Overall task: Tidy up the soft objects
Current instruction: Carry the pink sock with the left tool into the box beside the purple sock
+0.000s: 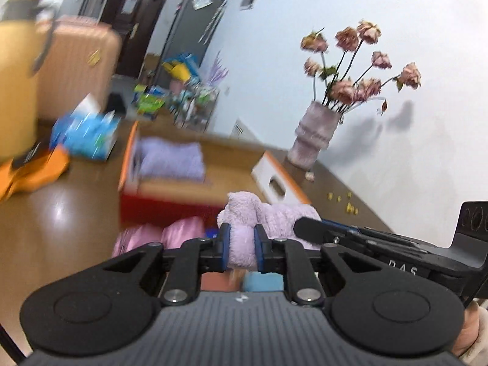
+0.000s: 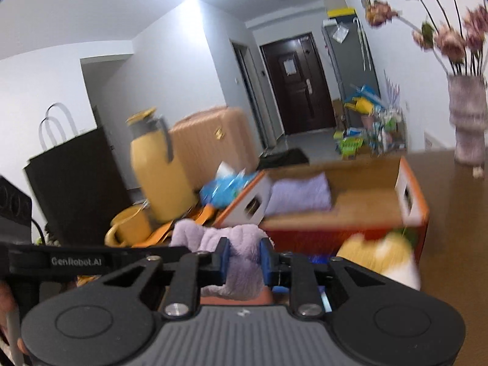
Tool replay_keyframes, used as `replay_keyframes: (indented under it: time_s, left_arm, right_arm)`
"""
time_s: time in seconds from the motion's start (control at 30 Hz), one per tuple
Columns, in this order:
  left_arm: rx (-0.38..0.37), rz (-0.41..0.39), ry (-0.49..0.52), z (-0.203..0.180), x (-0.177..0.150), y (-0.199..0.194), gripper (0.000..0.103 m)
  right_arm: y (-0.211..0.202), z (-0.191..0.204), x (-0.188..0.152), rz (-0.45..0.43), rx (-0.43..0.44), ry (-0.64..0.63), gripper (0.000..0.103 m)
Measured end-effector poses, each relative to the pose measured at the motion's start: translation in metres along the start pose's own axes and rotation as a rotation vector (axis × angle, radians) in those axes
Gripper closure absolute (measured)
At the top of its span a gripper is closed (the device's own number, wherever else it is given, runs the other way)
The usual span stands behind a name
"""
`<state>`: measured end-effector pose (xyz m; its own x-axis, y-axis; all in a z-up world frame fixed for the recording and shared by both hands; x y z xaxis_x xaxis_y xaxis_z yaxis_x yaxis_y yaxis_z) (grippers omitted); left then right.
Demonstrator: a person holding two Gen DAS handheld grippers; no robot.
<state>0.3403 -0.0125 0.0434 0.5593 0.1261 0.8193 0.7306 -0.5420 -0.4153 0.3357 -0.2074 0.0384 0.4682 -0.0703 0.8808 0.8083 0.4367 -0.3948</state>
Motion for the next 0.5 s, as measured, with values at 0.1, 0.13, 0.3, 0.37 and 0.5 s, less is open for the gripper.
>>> replay_keyframes:
  time_s: [0.1,0.13,0.3,0.37,0.5]
  left_arm:
    - [0.011,0.007,0.023,-0.003,0.041,0.041,0.087]
    - [0.013,0.007,0.036,-0.005,0.054,0.056,0.087]
    - [0.021,0.063,-0.001,0.003,0.108,0.14,0.087]
    - [0.039,0.098,-0.026,0.015,0.124,0.179,0.087]
    - [0.085,0.205,-0.067,0.05,0.13,0.256,0.087]
  right_arm:
    - [0.022,-0.025,0.043,-0.015,-0.011,-0.016,0.083]
    - [0.033,-0.036,0.057,-0.01,-0.022,-0.009,0.083]
    - [0.101,-0.086,0.11,0.045,-0.077,-0.019,0.083]
    - [0.133,-0.107,0.126,0.084,-0.094,-0.006,0.083]
    - [0.212,-0.149,0.143,0.207,-0.155,0.008,0.083]
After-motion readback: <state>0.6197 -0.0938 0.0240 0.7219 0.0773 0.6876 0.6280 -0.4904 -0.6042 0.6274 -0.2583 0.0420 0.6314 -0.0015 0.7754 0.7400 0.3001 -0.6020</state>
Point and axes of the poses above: each gripper's, at about its wrist camera, not at the fingertips, and y roughly the way its jaws point, z to its left, x to its top, the point moved 5 cm from there along y, roughly the way its jaws point, and after that the axes turned 5 degrees about -x, right-handed, at the moved point
